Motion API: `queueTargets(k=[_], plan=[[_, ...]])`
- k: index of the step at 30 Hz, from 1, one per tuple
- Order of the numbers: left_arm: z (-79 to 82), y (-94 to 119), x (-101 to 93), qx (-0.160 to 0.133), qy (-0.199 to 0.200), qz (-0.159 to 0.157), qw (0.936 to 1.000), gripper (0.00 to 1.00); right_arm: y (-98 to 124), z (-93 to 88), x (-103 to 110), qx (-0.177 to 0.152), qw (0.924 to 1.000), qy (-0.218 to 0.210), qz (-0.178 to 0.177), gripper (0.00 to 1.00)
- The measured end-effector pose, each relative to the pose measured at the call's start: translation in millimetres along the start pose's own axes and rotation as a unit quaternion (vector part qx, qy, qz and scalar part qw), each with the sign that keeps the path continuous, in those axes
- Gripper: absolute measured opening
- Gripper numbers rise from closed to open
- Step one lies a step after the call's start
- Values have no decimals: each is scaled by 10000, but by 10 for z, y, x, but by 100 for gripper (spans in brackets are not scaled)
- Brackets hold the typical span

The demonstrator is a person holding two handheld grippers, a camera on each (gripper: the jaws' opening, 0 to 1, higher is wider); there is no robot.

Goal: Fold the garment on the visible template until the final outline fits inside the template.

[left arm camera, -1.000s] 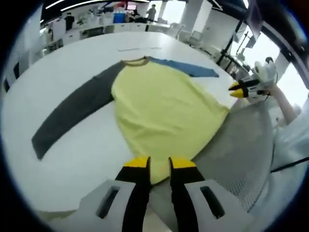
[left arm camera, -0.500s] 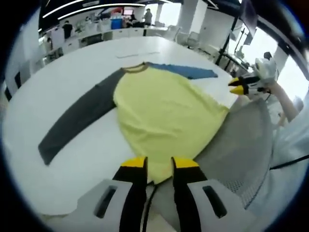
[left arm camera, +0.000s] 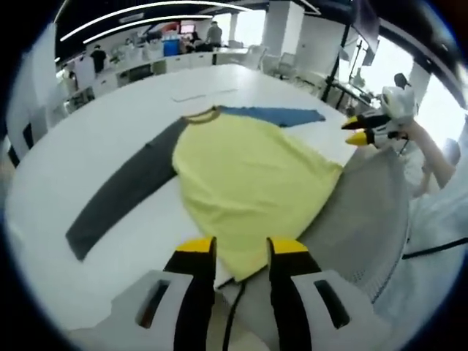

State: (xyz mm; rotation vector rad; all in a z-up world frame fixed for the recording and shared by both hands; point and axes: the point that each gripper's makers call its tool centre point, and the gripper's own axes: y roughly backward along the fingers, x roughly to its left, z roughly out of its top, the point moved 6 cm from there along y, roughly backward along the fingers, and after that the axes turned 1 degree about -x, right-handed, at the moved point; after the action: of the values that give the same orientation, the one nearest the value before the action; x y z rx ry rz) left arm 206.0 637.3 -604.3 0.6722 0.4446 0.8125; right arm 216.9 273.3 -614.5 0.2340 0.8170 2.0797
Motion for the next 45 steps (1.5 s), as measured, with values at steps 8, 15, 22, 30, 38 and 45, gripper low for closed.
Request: queueTargets(k=[8, 15, 22, 30, 38, 45], plan=[[-40, 32, -30, -76, -45, 55, 9999, 43, 18, 50, 40, -72, 9999, 61, -50, 36], [-75, 71, -42, -147, 6, 33, 9999, 47, 50, 4, 69, -10, 9999, 19, -153, 45], [-65, 102, -72, -284, 39, -9, 9996, 53, 57, -30, 78, 31, 9997, -15, -228, 56], [-85, 102, -19, -287, 12, 227, 9993, 70, 41, -1, 76, -10, 9996, -48, -271, 69], [-70, 75, -33, -276, 39, 164, 9995, 72, 40, 1, 5, 39, 9994, -18, -337, 76], [-55, 32, -52, -244, 22, 113, 9996, 76, 29, 20, -40, 46, 9995, 18, -315, 79]])
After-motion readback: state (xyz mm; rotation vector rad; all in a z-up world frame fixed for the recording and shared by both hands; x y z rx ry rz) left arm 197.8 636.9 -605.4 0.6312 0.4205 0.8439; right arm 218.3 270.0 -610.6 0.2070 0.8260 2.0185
